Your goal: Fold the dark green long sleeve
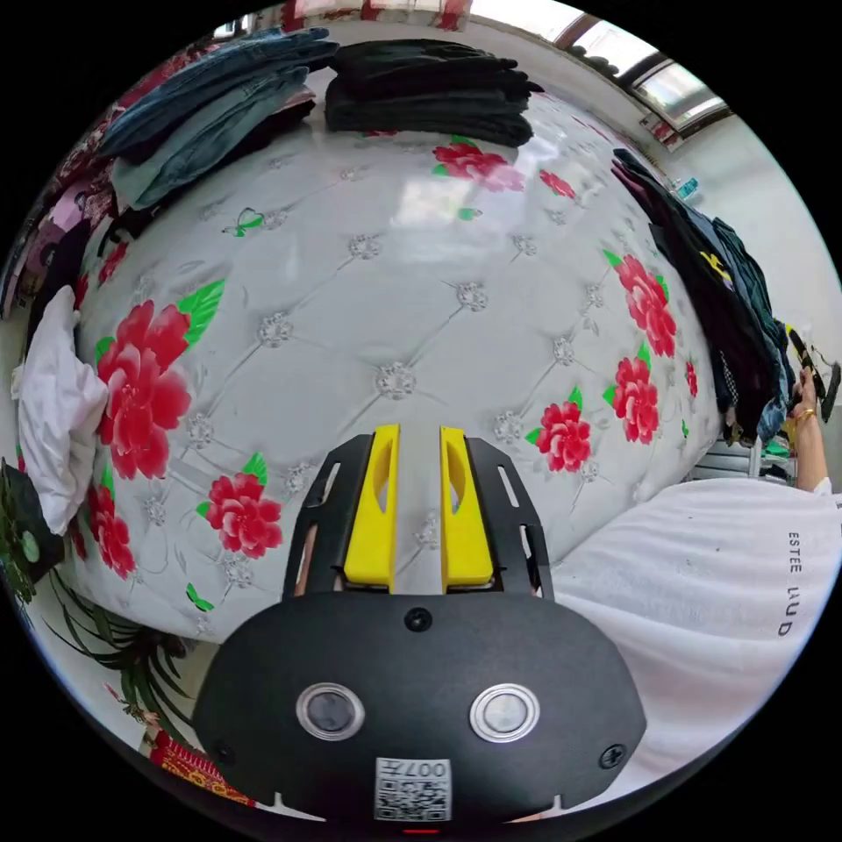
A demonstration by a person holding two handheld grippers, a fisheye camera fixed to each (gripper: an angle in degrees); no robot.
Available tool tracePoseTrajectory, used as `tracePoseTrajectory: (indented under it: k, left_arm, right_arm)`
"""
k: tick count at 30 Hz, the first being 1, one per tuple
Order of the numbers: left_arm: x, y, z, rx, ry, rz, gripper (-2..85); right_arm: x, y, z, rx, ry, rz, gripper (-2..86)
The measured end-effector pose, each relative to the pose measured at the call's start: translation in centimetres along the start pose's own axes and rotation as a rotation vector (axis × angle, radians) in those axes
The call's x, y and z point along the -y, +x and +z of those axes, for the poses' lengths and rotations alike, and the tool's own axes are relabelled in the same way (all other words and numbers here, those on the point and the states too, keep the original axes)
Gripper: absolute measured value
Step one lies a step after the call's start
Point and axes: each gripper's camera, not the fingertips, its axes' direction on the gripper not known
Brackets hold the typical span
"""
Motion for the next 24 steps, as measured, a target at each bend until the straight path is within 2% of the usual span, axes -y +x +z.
tracePoseTrajectory:
  k: [3, 8, 11, 13, 16, 17, 20, 24]
  left_arm:
    - [0.3, 1.3, -1.0, 0.0, 0.034, 0.049, 7.5]
    - [-0.5, 2.9, -2.5, -0.039, 0.063, 0.109, 7.1]
    - [-2.5, 2.8, -3.8, -0.032, 0.078, 0.129, 6.6]
    - [-4.2, 2.2, -4.5, -0.017, 0.089, 0.123, 6.4]
    - [-7.1, 0.1, -5.1, -0.007, 0.103, 0.082, 5.9]
    - [-8.1, -0.9, -5.2, -0.024, 0.104, 0.058, 5.7]
    - [-10.0, -3.0, -5.2, -0.077, 0.09, 0.013, 5.6]
    - [-11.2, -4.1, -6.1, -0.122, 0.121, 0.023, 5.8]
  right_arm:
    - [1.5, 5.2, -0.5, -0.092, 0.007, 0.08, 10.1]
    - [1.4, 6.6, 5.9, 0.045, -0.258, 0.16, 7.7]
    - [0.6, 6.1, 6.6, -0.03, -0.279, 0.229, 2.4]
    - [0.5, 5.9, 6.0, 0.052, -0.272, 0.227, 1.0]
    - [-0.2, 3.5, 3.2, 0.392, -0.128, 0.103, 0.2]
    - [-0.5, 1.4, 2.4, 0.442, -0.135, 0.047, 0.0]
    - [-2.8, -4.6, 0.7, 0.393, -0.158, -0.145, -0.1]
    - [-7.1, -10.8, -1.6, 0.429, -0.158, -0.287, -0.2]
